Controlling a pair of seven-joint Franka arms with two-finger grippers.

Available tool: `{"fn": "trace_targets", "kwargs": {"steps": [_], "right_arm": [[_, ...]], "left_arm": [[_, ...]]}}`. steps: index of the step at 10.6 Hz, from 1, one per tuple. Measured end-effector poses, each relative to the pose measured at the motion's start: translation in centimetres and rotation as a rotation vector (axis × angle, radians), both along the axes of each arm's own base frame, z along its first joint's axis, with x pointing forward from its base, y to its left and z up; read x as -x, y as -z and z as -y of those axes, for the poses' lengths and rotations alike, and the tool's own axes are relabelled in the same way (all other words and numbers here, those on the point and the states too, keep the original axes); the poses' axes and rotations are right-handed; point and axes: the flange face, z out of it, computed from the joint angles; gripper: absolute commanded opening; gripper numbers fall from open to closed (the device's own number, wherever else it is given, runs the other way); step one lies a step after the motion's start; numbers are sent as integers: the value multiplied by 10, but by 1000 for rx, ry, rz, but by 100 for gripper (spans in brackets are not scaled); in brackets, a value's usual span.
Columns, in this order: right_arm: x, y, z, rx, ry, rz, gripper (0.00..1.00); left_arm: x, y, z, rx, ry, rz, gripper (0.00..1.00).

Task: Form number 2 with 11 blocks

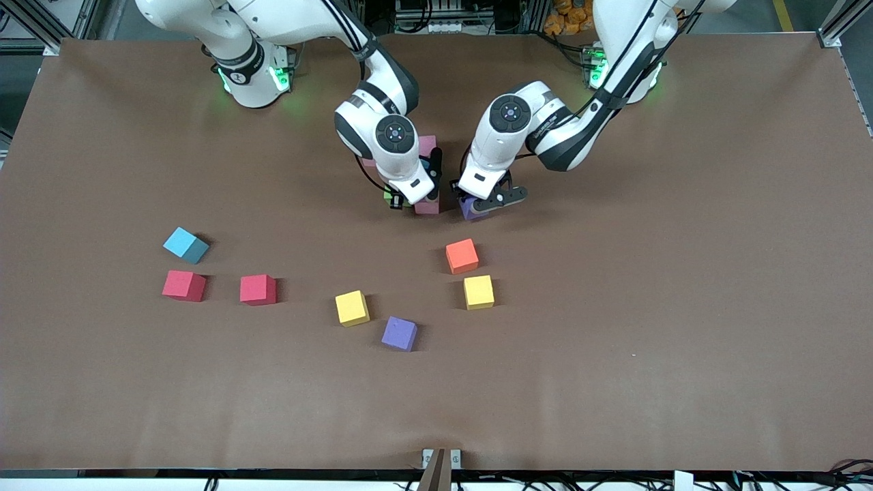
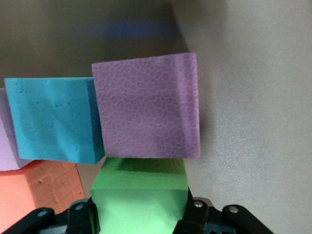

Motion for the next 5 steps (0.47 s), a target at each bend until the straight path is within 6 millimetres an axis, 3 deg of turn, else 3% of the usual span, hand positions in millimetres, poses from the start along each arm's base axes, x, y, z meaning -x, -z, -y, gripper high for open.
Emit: {"fn": "trace_targets", "kwargs": {"steps": [2, 3, 5], "right_arm": [[3, 1, -3, 2, -3, -1, 12], [4, 2, -3, 3, -3, -2, 24], [4, 2, -3, 3, -1, -1, 100]], "left_arm": [[0, 0, 0, 0, 0, 0, 11], [0, 0, 0, 0, 0, 0, 11], [0, 0, 0, 0, 0, 0, 11]]}}
